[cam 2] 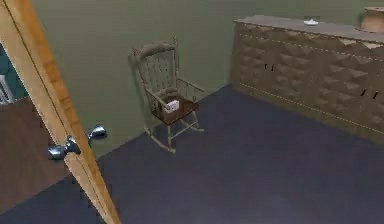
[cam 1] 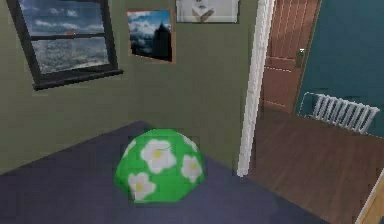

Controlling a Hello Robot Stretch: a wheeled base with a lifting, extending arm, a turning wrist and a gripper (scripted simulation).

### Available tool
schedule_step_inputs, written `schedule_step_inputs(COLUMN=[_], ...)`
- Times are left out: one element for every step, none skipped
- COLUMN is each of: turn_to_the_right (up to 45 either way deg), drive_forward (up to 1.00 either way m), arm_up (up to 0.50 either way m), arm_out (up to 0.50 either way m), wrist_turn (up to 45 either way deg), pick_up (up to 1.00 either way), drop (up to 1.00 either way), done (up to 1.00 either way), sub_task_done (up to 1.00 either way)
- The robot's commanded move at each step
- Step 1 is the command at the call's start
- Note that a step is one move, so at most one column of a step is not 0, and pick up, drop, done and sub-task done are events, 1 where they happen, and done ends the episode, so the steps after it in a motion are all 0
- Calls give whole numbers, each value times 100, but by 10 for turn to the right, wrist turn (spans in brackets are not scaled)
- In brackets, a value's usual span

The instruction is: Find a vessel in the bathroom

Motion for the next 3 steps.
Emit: schedule_step_inputs(turn_to_the_right=[0, 0, 210], drive_forward=[50, 5, 0], arm_up=[0, 0, 0], arm_out=[0, 0, 0], wrist_turn=[0, 0, 0], pick_up=[0, 0, 0], drop=[0, 0, 0], done=[0, 0, 0], sub_task_done=[0, 0, 0])
